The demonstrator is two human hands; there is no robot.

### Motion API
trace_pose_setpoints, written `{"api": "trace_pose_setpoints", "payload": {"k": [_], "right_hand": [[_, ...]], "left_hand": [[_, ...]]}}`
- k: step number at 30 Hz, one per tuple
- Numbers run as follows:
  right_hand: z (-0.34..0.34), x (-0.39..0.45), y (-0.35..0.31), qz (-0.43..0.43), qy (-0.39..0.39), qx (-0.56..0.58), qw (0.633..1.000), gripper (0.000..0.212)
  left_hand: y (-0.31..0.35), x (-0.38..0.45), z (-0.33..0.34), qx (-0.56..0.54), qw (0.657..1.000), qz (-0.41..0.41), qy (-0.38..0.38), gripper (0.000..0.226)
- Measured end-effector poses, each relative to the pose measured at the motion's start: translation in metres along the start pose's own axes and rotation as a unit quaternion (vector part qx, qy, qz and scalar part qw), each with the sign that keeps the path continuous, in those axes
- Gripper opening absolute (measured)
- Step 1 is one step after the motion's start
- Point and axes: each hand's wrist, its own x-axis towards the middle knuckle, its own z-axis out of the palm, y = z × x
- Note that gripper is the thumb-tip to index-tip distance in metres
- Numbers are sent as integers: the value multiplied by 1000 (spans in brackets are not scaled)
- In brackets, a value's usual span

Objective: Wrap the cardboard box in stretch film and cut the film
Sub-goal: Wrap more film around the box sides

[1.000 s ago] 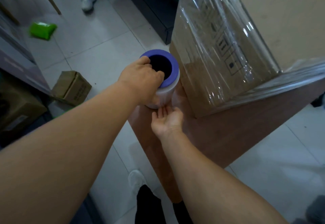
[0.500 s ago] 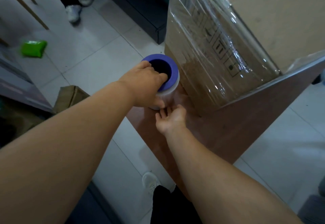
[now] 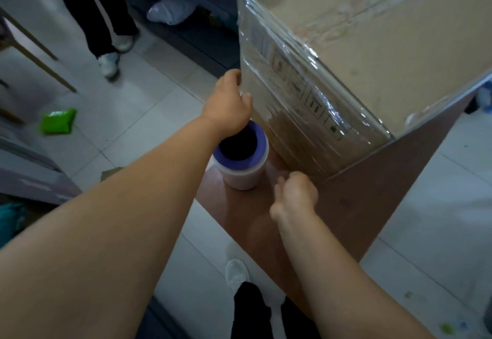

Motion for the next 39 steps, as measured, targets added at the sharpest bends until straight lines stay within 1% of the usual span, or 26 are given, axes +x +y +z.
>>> {"api": "trace_pose_setpoints", "payload": {"k": [3, 5, 8, 9, 11, 13, 17, 24, 31, 35, 37, 39], "right_hand": [[5, -5, -8, -54, 30, -28, 998, 39], [4, -6, -12, -84, 69, -61, 992, 33], [-3, -12, -21, -157, 119, -77, 977, 25], [-6, -16, -24, -192, 133, -78, 969, 27], [-10, -21, -31, -253, 133, -84, 954, 41], [-9, -24, -37, -280, 113, -77, 950, 46], [-9, -28, -36, -299, 106, -62, 946, 41], [-17, -29, -42, -287, 117, -42, 950, 41], [-34, -36, -50, -302, 142, -52, 941, 55], [-44, -34, -40, -312, 118, -64, 941, 69], [-45, -26, -29, -298, 110, -60, 946, 70], [-46, -15, -17, -262, 106, -54, 958, 72]], "left_hand": [[14, 20, -9, -102, 994, -23, -27, 55], [24, 31, -15, -159, 986, -32, -44, 55], [33, 46, -23, -189, 980, -42, -47, 58], [34, 49, -24, -199, 978, -47, -50, 65], [35, 52, -28, -220, 972, -50, -60, 81], [35, 56, -30, -231, 970, -48, -61, 78], [35, 61, -33, -215, 973, -51, -60, 70], [33, 51, -30, -178, 982, -50, -48, 66], [32, 37, -24, -181, 980, -69, -43, 64], [28, 26, -23, -188, 979, -69, -46, 65], [27, 19, -24, -185, 980, -56, -51, 72], [28, 8, -24, -182, 981, -37, -60, 76]]}}
